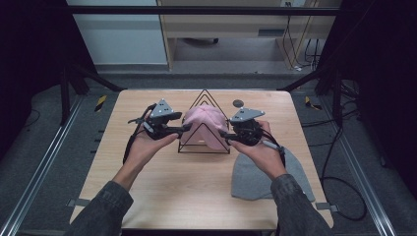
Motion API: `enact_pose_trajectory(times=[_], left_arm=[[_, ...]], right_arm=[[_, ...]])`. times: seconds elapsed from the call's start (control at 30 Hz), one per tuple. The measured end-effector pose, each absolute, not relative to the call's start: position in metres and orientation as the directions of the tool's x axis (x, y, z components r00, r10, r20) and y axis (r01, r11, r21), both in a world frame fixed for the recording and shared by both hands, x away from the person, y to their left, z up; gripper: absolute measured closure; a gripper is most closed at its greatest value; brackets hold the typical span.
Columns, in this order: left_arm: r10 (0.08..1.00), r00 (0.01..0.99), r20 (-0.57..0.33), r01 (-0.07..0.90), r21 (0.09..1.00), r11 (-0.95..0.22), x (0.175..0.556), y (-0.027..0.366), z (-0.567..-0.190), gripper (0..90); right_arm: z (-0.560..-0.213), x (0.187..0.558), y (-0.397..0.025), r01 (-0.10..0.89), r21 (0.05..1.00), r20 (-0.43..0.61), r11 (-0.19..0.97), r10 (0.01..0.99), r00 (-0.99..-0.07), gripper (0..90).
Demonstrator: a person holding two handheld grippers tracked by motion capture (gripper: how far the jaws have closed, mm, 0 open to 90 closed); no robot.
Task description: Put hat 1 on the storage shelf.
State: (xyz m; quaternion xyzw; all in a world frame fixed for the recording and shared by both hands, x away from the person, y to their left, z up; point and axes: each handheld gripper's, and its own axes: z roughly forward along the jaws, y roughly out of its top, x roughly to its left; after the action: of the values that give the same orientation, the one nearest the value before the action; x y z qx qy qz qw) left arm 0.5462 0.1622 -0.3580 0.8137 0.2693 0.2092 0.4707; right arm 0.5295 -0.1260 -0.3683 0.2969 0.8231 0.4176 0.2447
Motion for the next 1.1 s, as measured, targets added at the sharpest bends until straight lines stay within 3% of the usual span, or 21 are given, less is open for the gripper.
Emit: enact_pose_trajectory(times=[0.27,0.6,0.8,1.1], left_arm=[[0.65,0.751,0.118,0.242,0.867,-0.437,0.528,0.173,-0.361,16.7],[0.655,0.746,0.119,0.296,0.822,-0.487,0.496,0.2,-0.397,8.1],[0.677,0.729,0.104,0.349,0.794,-0.498,0.483,0.224,-0.429,6.5],[0.719,0.688,0.102,0.396,0.777,-0.49,0.471,0.25,-0.446,7.4]], right_arm=[[-0.371,0.519,-0.144,0.304,0.834,-0.159,0.46,0.729,-0.666,22.7],[-0.394,0.518,-0.176,0.386,0.816,-0.12,0.43,0.779,-0.615,13.5],[-0.409,0.518,-0.199,0.443,0.795,-0.106,0.414,0.814,-0.571,17.1],[-0.424,0.518,-0.234,0.518,0.761,-0.094,0.391,0.856,-0.508,33.7]])
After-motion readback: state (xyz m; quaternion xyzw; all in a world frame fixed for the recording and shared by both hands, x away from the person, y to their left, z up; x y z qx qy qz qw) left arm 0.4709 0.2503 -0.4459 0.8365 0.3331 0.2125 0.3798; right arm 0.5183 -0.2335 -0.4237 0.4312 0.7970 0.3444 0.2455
